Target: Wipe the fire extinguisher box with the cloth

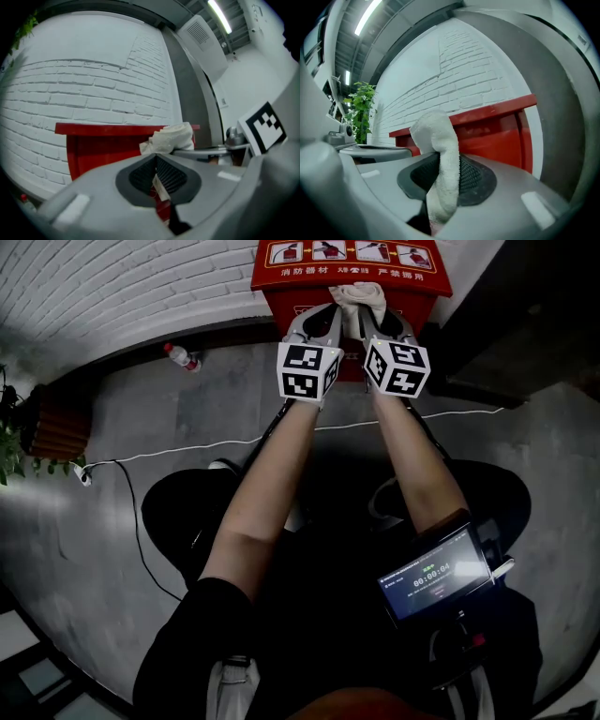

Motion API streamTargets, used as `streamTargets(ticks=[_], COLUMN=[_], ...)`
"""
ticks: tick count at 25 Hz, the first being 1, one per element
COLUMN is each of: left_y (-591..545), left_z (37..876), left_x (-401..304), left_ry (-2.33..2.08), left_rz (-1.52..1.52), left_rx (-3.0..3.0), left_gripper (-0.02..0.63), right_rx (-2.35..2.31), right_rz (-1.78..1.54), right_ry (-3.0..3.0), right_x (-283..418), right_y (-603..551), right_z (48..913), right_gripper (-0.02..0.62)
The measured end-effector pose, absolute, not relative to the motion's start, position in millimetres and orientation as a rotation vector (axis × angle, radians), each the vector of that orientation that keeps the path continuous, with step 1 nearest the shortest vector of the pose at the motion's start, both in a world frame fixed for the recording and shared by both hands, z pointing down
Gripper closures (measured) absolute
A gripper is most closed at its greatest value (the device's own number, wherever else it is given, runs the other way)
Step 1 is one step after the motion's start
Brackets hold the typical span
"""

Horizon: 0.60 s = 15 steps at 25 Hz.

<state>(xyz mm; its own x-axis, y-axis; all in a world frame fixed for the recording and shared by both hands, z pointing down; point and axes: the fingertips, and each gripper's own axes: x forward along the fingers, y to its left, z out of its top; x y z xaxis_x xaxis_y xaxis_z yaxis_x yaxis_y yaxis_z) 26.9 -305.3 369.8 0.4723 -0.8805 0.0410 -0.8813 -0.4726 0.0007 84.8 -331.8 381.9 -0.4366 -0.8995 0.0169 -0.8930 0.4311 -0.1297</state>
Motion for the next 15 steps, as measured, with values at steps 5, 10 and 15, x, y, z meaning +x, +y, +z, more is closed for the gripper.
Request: streamTargets(ticks=[5,10,15], left_y=[-308.2,-309.7,-306.3], left_z=[371.5,365.8,365.4], left_x=[53.9,83.2,101.5], left_ry=[-1.551,-1.483,-1.431], left_rz=[0.049,0.031,0.016], left_rx=[2.704,2.752,2.775], left_gripper=[0.606,0.606,0.606], right_rx=[-1.714,-1.802,-1.89], right_rz=[-0.17,-0.159,-0.191], right_ry=[2.556,2.495,2.421], right_x=[128.1,172.9,213.0], right_y=[-332.5,-334.4,-335.1], right_z=[382.1,379.9,381.7], right_gripper=[0.494,0.494,0.494])
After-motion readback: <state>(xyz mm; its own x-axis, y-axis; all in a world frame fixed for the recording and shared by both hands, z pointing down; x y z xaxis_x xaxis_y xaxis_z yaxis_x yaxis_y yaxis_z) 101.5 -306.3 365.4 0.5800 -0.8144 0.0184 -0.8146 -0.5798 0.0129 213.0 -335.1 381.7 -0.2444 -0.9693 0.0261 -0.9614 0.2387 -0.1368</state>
